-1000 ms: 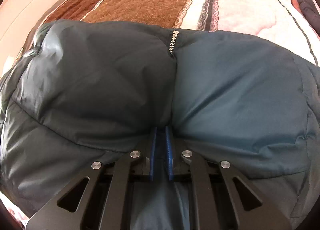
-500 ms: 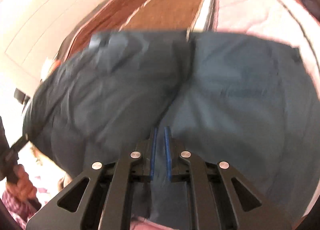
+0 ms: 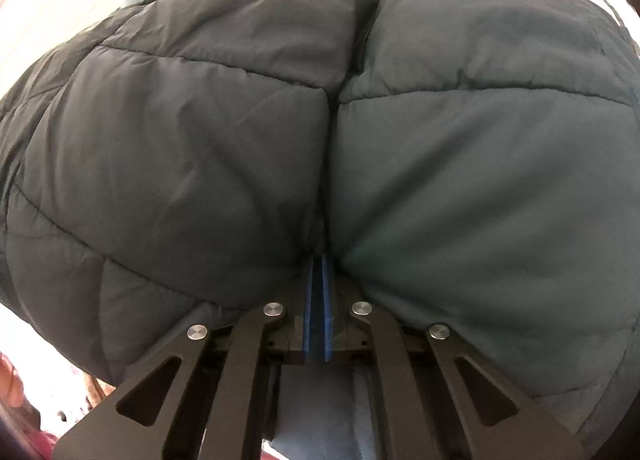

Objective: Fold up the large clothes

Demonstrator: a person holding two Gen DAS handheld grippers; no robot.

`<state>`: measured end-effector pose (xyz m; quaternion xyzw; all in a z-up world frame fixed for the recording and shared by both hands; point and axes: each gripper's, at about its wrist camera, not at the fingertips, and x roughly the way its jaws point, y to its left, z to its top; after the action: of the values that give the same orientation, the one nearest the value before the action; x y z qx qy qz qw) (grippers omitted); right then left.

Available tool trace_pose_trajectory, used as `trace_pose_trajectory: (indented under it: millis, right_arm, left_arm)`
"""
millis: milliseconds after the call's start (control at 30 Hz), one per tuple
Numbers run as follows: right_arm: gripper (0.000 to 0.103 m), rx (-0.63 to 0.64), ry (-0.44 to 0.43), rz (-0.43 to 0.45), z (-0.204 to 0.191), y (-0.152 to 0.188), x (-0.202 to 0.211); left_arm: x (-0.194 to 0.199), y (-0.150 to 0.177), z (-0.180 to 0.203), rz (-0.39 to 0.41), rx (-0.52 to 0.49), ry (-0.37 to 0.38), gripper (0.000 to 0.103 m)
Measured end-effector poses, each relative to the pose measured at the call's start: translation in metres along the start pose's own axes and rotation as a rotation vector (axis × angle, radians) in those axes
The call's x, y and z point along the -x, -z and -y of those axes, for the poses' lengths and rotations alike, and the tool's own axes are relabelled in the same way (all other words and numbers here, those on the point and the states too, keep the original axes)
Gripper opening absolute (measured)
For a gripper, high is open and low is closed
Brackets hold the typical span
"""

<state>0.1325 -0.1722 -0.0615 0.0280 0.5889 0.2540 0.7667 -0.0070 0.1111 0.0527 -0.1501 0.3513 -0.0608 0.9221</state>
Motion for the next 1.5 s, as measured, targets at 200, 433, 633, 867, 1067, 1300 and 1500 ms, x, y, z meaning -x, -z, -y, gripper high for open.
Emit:
trace_pose_trajectory:
  millis: [200, 433, 633, 867, 1067, 1300, 1500]
  right_arm:
    - [0.006, 0.009, -0.100, 0.092, 0.005, 0.030, 0.058]
    - [0.006, 0.016, -0.149, -0.031, 0.003, 0.083, 0.042]
    - [0.004, 0.016, -0.129, -0.081, 0.005, 0.080, 0.014]
    - [0.004, -0.010, -0.193, 0.032, 0.031, 0.077, 0.061]
    - [0.004, -0.230, -0.085, 0.327, 0.130, 0.087, 0.164]
    - [0.007, -0.449, -0.109, 0.287, 0.196, 0.110, 0.143]
    - [0.007, -0.477, -0.170, 0.294, 0.211, 0.119, 0.133]
  left_arm:
    - [0.004, -0.005, 0.006, 0.012, -0.007, 0.000, 0.021]
    - [0.009, -0.010, 0.025, 0.027, -0.041, 0.039, 0.020]
    - [0.010, -0.006, 0.063, 0.008, -0.159, 0.071, 0.020]
    - [0.014, -0.013, 0.105, 0.031, -0.271, 0.089, 0.021]
    - [0.007, -0.017, 0.149, 0.018, -0.370, 0.155, 0.021]
    - [-0.021, -0.008, 0.226, -0.045, -0.531, 0.272, 0.020]
    - [-0.070, 0.018, 0.288, -0.163, -0.623, 0.383, 0.021]
